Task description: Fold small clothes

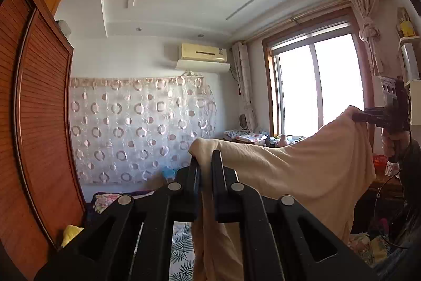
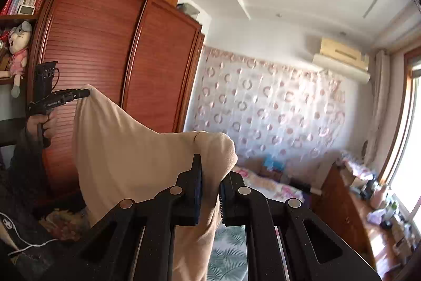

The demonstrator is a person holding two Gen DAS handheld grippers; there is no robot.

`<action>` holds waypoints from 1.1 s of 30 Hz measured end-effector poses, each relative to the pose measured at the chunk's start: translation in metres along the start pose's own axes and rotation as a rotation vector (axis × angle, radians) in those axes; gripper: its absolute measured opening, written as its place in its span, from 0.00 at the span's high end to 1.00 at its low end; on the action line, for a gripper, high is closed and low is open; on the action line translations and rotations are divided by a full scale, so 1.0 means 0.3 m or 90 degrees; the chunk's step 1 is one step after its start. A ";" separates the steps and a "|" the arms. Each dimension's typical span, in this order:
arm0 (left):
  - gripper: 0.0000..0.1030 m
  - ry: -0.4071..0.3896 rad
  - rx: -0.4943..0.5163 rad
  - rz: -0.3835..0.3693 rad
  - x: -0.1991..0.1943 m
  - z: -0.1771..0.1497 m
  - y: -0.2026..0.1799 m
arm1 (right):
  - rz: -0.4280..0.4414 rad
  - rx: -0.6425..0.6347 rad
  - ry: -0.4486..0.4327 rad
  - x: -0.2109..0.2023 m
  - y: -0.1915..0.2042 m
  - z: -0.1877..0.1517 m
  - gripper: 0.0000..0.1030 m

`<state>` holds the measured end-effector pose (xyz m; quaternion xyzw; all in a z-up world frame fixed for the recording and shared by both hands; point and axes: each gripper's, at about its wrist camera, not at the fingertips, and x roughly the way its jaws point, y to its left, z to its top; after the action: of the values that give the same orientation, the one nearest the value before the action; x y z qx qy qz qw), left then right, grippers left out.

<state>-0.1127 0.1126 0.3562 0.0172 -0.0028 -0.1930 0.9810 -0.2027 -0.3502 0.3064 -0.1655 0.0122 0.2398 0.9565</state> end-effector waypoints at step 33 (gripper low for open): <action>0.92 0.375 -0.073 0.172 1.296 -1.112 0.425 | -0.023 0.170 0.333 1.542 -0.225 -0.614 0.90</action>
<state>0.2994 0.0943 0.0268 0.0165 0.2894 -0.0476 0.9559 0.2482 -0.2553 0.1060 -0.0946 0.2871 0.1683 0.9383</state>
